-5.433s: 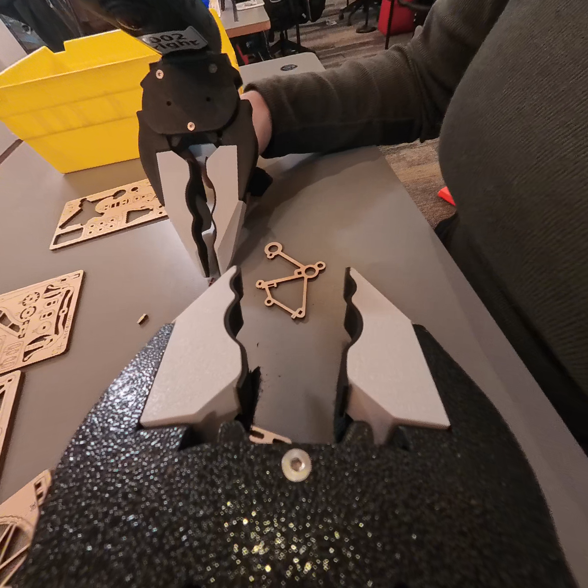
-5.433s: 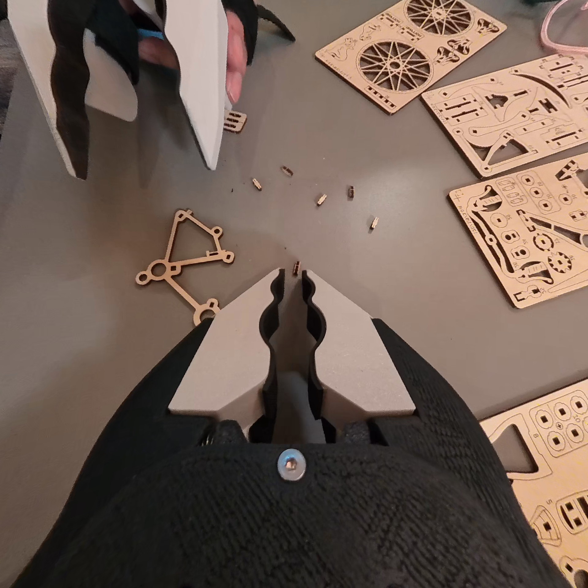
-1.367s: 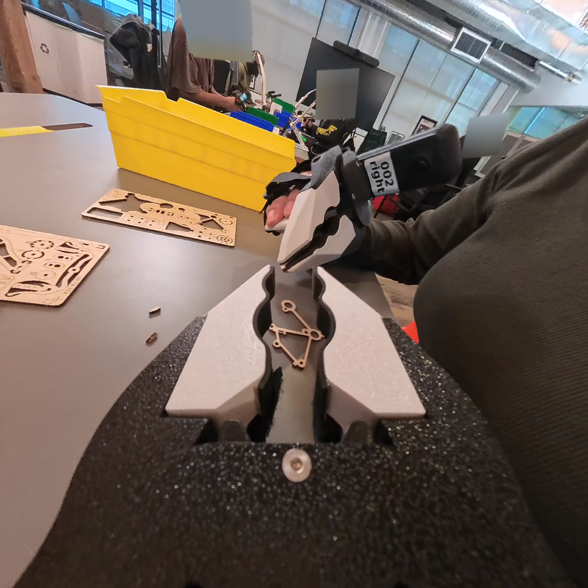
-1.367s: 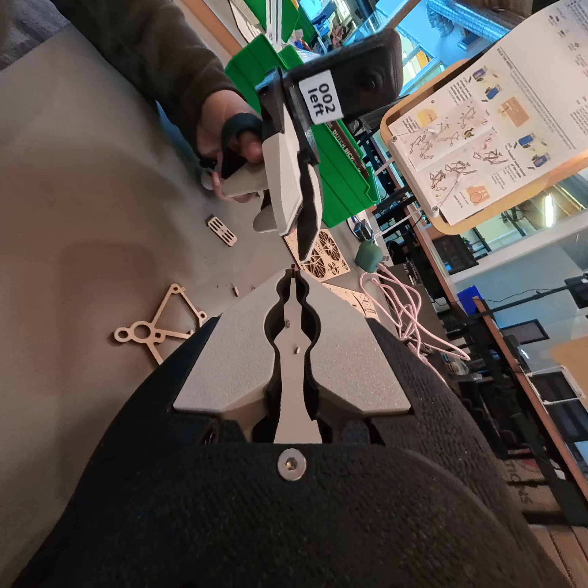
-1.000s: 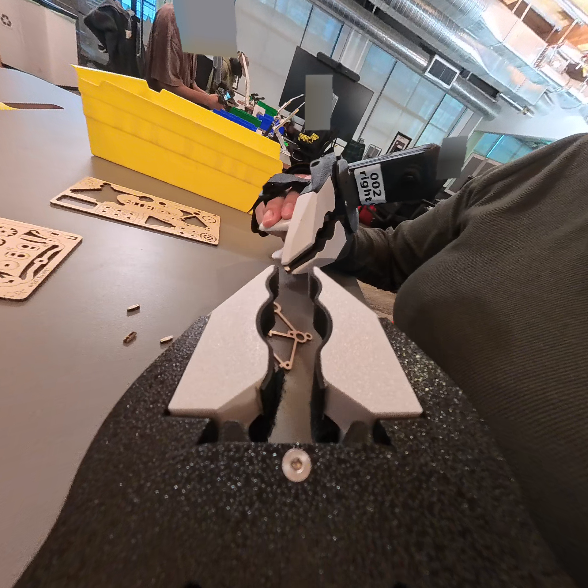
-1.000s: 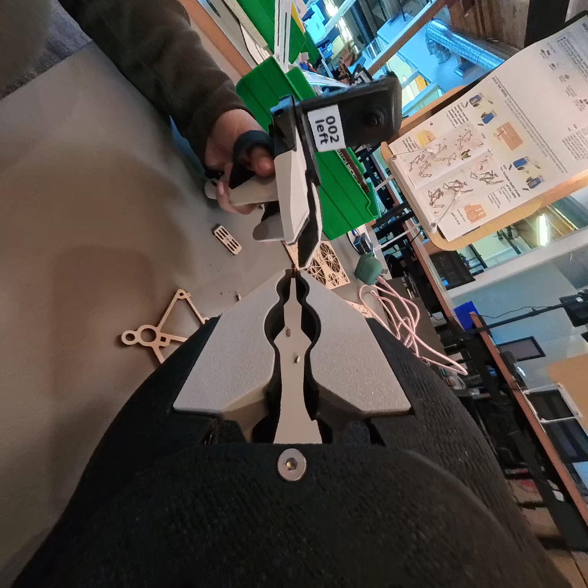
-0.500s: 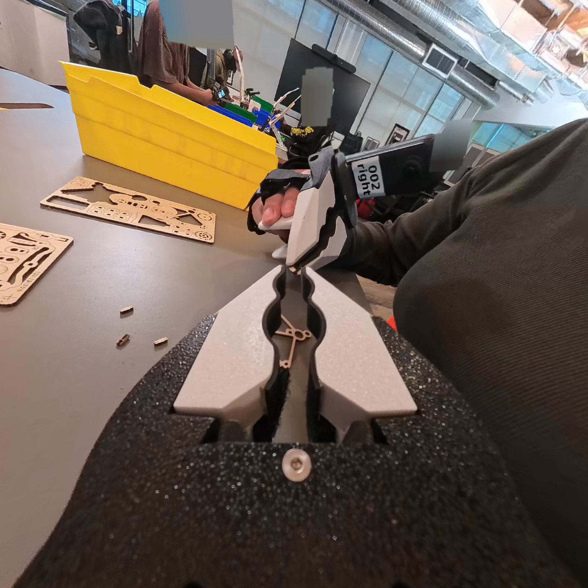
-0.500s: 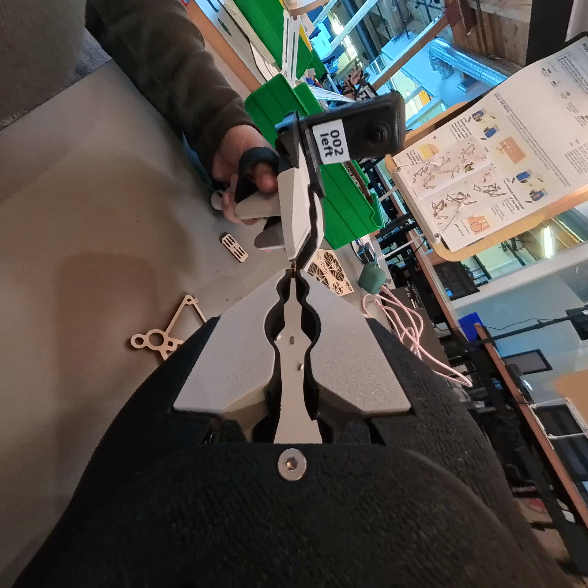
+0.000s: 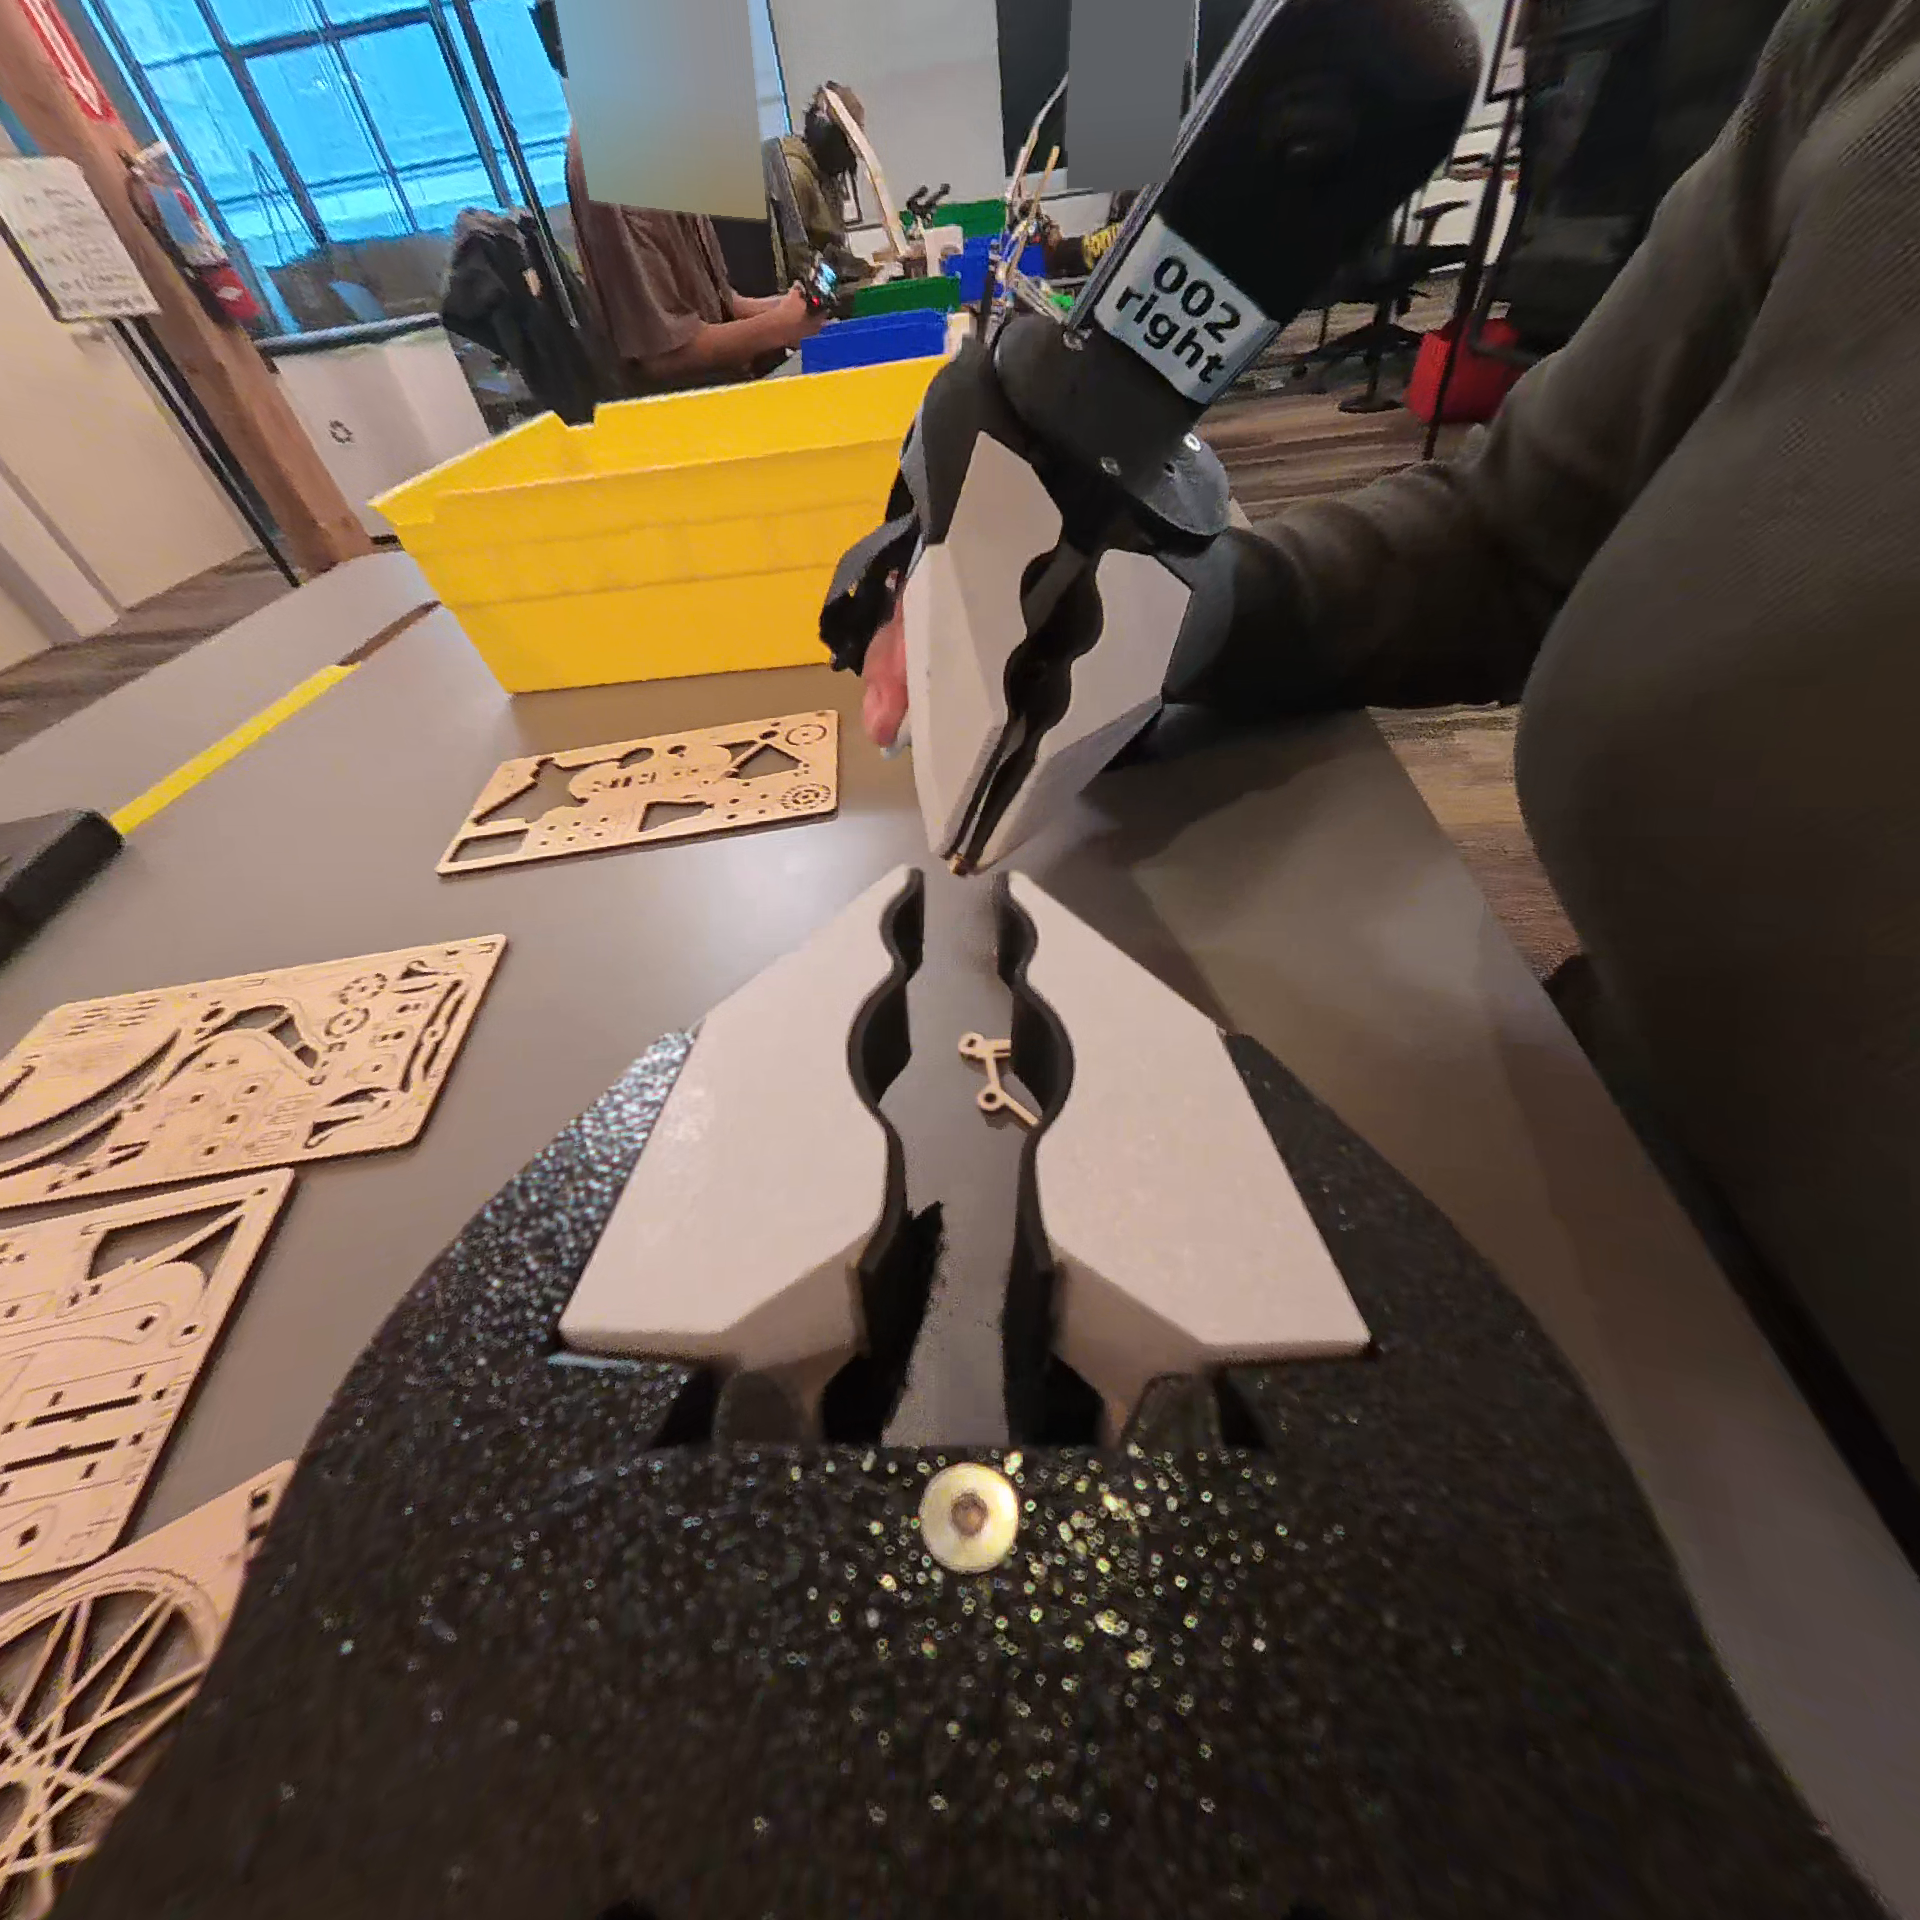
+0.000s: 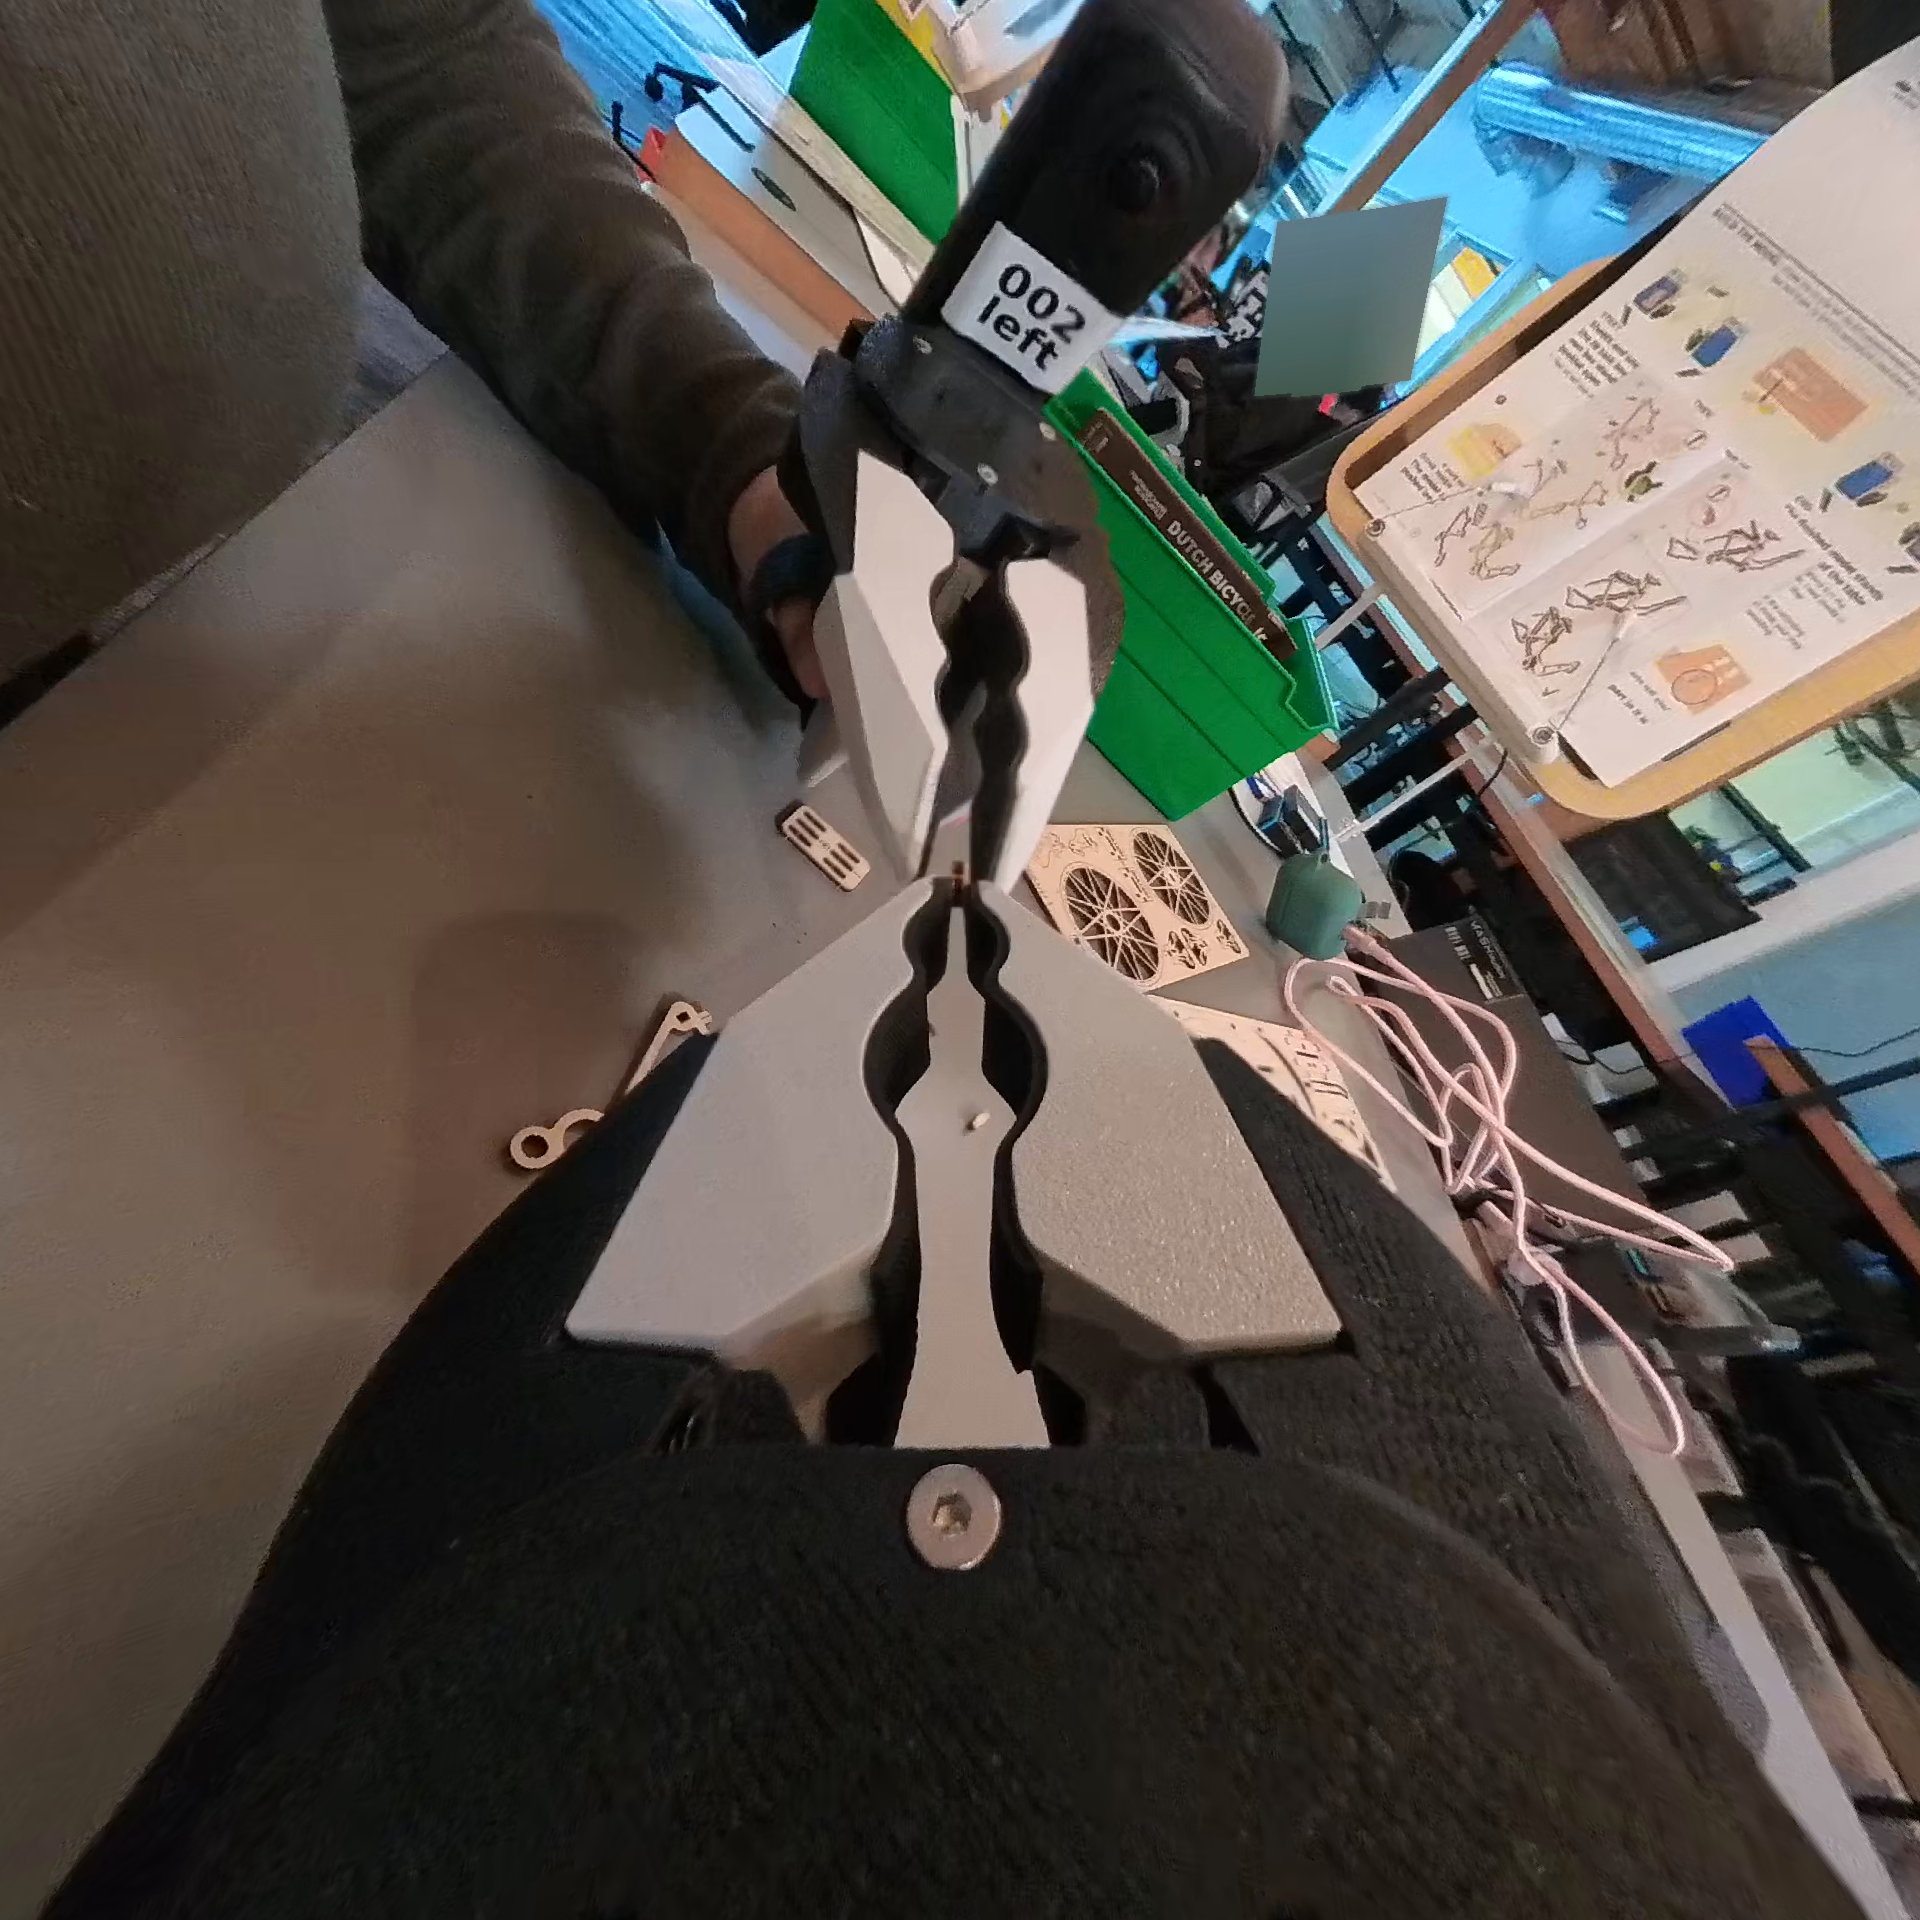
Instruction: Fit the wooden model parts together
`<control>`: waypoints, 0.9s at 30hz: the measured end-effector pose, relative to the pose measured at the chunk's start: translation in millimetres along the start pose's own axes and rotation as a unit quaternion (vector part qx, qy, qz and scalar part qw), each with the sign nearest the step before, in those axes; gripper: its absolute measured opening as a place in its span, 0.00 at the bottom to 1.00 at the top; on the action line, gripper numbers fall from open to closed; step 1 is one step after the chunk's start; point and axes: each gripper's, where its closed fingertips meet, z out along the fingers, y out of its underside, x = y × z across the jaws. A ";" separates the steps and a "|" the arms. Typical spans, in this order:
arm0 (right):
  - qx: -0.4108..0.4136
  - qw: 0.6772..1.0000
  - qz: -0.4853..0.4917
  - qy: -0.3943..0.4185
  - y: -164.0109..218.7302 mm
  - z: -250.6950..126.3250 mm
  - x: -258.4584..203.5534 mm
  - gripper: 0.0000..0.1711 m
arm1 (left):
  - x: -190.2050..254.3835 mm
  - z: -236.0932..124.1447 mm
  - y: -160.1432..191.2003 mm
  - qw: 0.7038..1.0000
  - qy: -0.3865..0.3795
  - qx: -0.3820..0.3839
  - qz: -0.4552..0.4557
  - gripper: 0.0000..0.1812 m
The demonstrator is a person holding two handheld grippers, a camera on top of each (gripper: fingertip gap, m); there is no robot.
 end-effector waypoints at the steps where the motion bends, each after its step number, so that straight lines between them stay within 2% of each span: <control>1: 0.000 1.000 0.002 -0.002 0.2 0.3 -0.4 0.00 | -0.3 -1.2 -1.7 1.000 -0.002 0.003 0.007 0.06; 8: -0.007 1.000 0.009 -0.020 3.4 3.1 -6.2 0.00 | 3.0 0.1 7.4 0.998 -0.005 -0.025 0.055 0.00; 13: -0.012 1.000 0.011 -0.022 5.1 3.4 -6.3 0.01 | 2.0 -0.5 5.2 0.998 -0.009 -0.017 0.053 0.03; 27: -0.017 1.000 0.009 -0.024 7.9 6.0 -8.5 0.01 | 1.6 -1.4 8.2 0.995 -0.017 -0.037 0.090 0.01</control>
